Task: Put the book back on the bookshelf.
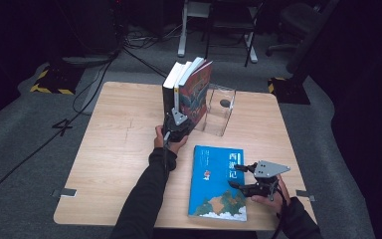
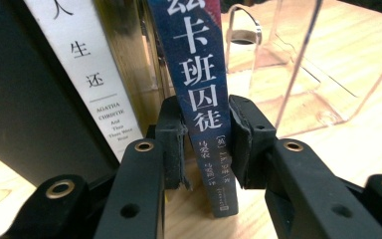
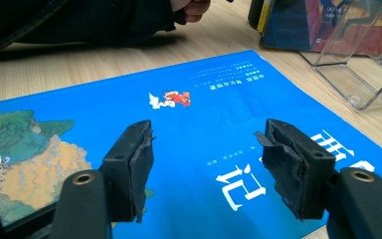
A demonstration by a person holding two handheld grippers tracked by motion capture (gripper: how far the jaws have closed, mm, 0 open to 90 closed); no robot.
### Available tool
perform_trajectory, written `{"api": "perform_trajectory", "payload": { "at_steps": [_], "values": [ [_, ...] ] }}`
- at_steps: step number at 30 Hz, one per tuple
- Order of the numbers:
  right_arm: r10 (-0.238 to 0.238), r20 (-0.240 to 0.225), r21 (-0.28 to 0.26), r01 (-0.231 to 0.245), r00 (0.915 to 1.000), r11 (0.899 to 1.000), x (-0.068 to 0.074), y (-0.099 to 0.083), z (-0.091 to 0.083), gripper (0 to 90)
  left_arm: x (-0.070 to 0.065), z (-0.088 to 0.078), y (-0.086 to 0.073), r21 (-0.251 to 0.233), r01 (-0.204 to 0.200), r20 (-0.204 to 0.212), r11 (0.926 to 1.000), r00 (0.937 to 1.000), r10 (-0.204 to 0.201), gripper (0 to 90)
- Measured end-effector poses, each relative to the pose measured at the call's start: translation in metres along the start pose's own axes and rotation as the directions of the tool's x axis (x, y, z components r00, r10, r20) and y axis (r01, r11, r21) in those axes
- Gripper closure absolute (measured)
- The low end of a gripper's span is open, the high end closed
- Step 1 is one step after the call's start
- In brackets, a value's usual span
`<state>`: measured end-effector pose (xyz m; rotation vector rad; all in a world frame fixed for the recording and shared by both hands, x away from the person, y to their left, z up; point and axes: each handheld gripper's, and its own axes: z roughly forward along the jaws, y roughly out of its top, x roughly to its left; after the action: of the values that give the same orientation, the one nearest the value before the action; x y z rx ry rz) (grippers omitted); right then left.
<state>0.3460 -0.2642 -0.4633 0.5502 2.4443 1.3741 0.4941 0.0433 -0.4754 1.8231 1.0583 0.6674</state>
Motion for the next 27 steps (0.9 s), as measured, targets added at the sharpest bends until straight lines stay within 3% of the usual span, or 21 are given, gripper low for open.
{"api": "perform_trajectory", "payload": {
  "at_steps": [5,17,22,27],
  "values": [
    [0.004,0.004,-0.006,-0.004,1.0,1.0,-0.001,0.0,-0.001,37.6,-0.003,0.008,0.007,0.014,0.016,-0.019,0.9998,0.9997,-0.015,69.6],
    [0.002,0.004,-0.011,-0.002,1.0,1.0,-0.001,0.0,-0.002,37.7,-0.006,0.017,0.013,0.035,-0.003,-0.038,0.9994,0.9993,0.005,68.2],
    [0.007,0.008,-0.015,-0.006,0.9999,1.0,-0.003,0.0,-0.004,37.7,-0.008,0.009,0.012,0.049,-0.031,-0.023,0.9983,0.9992,0.033,63.9],
    [0.009,0.009,-0.013,-0.009,0.9999,1.0,-0.002,0.001,-0.005,37.7,-0.005,-0.009,0.01,0.063,-0.083,0.028,0.9945,0.9963,0.082,59.8]
  ]
}}
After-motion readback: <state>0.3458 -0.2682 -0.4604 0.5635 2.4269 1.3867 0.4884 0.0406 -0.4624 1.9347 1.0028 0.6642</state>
